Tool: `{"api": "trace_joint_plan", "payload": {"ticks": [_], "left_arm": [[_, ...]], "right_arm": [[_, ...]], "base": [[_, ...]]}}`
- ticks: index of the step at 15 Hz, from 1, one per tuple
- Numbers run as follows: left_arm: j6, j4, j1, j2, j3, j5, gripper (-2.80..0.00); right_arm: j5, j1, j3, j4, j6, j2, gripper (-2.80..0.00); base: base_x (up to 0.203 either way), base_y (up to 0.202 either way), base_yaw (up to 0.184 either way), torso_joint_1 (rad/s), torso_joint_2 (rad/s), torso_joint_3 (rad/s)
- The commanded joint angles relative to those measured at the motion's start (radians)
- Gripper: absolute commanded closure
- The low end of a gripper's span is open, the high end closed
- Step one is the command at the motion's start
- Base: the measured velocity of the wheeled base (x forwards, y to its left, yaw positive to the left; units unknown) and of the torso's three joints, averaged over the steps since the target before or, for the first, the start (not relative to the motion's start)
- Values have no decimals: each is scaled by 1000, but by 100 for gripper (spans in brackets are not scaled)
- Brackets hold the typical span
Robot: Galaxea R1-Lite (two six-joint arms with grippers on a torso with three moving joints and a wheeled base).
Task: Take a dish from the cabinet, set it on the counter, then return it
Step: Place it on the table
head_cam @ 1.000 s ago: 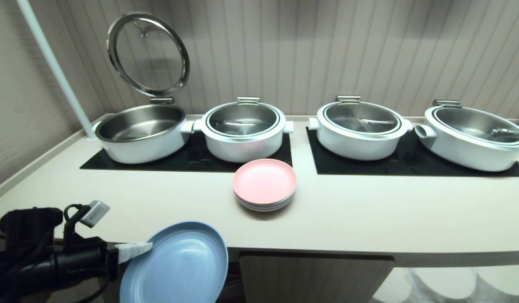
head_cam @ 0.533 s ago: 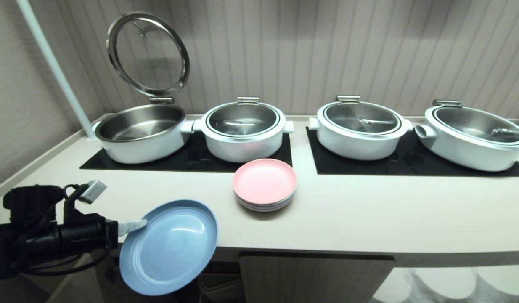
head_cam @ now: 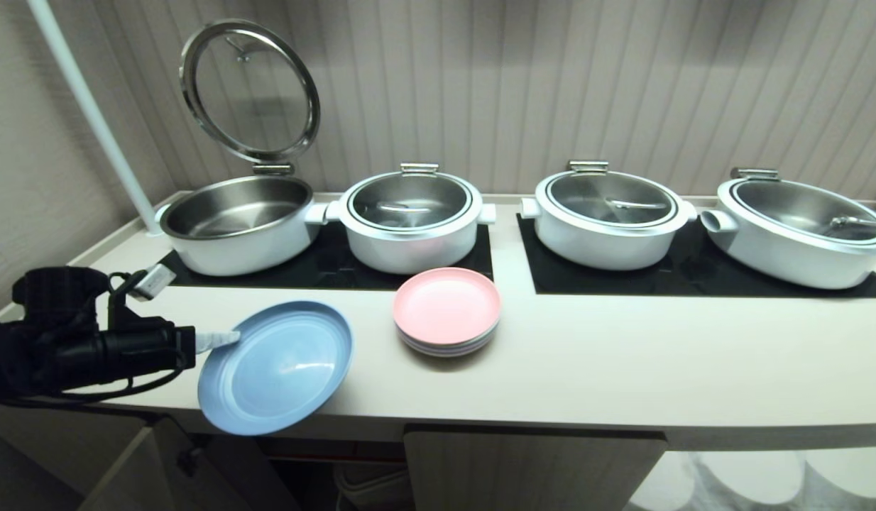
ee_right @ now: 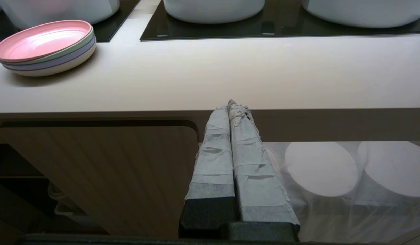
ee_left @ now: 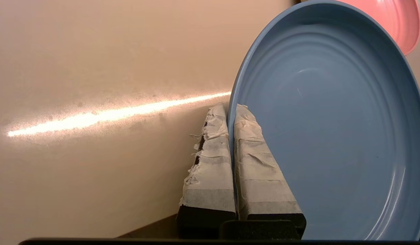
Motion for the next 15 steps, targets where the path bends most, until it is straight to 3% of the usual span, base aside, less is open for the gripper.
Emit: {"api": "trace_joint_plan", "payload": {"ticks": [1, 3, 8, 12, 15], "left_arm": [[3, 73, -2, 53, -95, -2, 0], [6, 136, -7, 92, -160, 25, 0], [7, 153, -13, 165, -248, 136, 0], [5, 246, -13, 202, -331, 173, 0], [2, 246, -15, 228, -355, 197, 0]], "right_arm": [[0, 0, 0, 0, 1, 0, 0], [0, 0, 1, 0, 1, 0, 0], [0, 1, 0, 0, 1, 0, 0], [0, 0, 0, 0, 1, 0, 0], [0, 0, 1, 0, 1, 0, 0]], "base": [[0, 0, 0, 0, 0, 0], [0, 0, 0, 0, 0, 0], [0, 0, 0, 0, 0, 0], [0, 0, 0, 0, 0, 0], [0, 0, 0, 0, 0, 0]]}}
